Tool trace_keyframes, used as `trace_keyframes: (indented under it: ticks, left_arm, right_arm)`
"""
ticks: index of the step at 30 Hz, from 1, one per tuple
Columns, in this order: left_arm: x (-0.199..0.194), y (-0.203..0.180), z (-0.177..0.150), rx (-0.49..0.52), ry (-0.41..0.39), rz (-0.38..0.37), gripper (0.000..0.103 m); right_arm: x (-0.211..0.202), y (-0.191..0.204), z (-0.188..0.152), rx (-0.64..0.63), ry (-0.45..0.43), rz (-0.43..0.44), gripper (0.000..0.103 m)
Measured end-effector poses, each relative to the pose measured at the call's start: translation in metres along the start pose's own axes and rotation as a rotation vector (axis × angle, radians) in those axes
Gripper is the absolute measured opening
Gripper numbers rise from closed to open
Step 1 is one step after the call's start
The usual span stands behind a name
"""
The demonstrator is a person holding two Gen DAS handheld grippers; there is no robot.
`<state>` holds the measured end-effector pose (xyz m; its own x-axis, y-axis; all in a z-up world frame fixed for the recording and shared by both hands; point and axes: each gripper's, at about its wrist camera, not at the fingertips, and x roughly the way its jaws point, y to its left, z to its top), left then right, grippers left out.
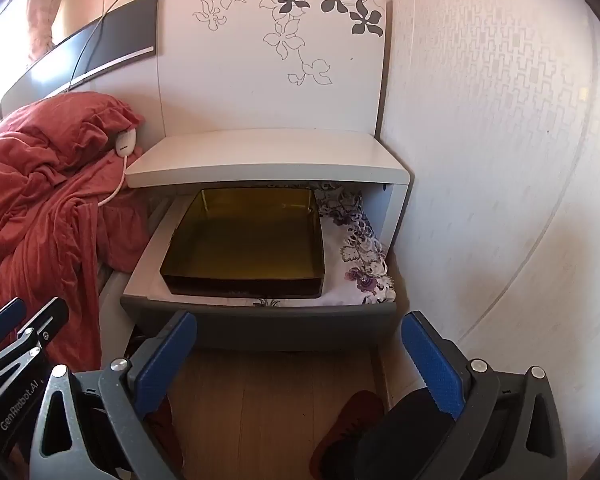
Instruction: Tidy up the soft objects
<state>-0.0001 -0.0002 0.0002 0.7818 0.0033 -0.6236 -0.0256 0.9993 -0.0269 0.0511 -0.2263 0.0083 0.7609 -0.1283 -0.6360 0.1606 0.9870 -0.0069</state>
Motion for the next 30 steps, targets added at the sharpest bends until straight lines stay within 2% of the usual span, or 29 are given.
trace_keyframes:
  ticks: [4, 5, 6, 16, 30]
  left_arm:
    - [-0.003, -0.001, -0.008, 0.016, -0.028, 0.002, 0.061]
    - [0.002, -0.004, -0.006, 0.024, 0.016, 0.009, 0.061]
    - [0.002, -0.004, -0.003, 0.015, 0.026, 0.004, 0.061]
    - [0.001, -0.001, -0.003, -0.001, 0.015, -0.001, 0.061]
    - [0.003, 0.001, -0.003, -0.013, 0.038, -0.018, 0.061]
  right_arm:
    - [-0.001, -0.001, 0.001, 0.0, 0.005, -0.004, 0.103]
    - [-0.003, 0.002, -0.002, -0.002, 0.005, -0.004, 0.103]
    - [-0.003, 0.003, -0.003, -0.003, 0.005, -0.004, 0.103]
    - [0.0, 0.008, -0.005, -0.026, 0.005, 0.008, 0.103]
    - [0.002, 0.01, -0.006, -0.032, 0.011, 0.01, 0.103]
